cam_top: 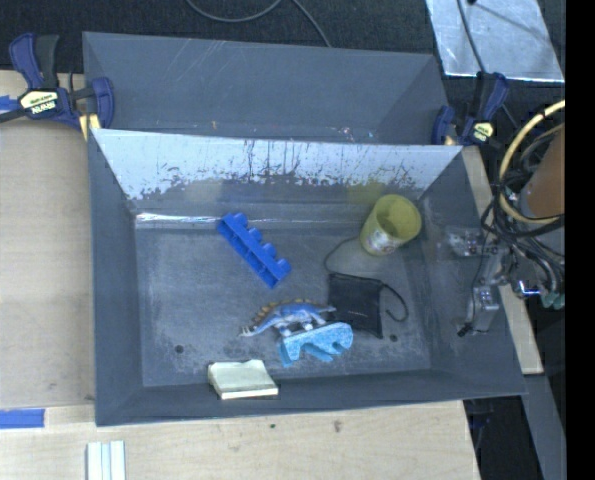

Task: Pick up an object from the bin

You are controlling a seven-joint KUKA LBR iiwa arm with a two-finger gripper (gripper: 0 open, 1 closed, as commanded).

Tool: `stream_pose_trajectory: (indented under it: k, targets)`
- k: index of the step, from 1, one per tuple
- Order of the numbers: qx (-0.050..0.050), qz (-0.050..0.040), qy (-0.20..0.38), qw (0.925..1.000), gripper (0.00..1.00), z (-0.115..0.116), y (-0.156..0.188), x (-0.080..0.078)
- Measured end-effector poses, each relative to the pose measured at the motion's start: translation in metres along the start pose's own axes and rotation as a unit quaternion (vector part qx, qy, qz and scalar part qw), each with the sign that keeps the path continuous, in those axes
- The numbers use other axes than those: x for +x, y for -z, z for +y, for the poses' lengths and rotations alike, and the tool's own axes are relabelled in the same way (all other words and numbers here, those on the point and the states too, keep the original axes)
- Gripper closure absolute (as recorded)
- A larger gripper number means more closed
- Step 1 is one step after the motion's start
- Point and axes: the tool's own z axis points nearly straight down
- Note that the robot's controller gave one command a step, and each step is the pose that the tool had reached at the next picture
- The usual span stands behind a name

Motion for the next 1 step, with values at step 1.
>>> stream_pose_trajectory:
  k: [1]
  targets:
    - [0.001,-0.0042,0.002,1.0,0.0,0.0008,0.0046,-0.0016]
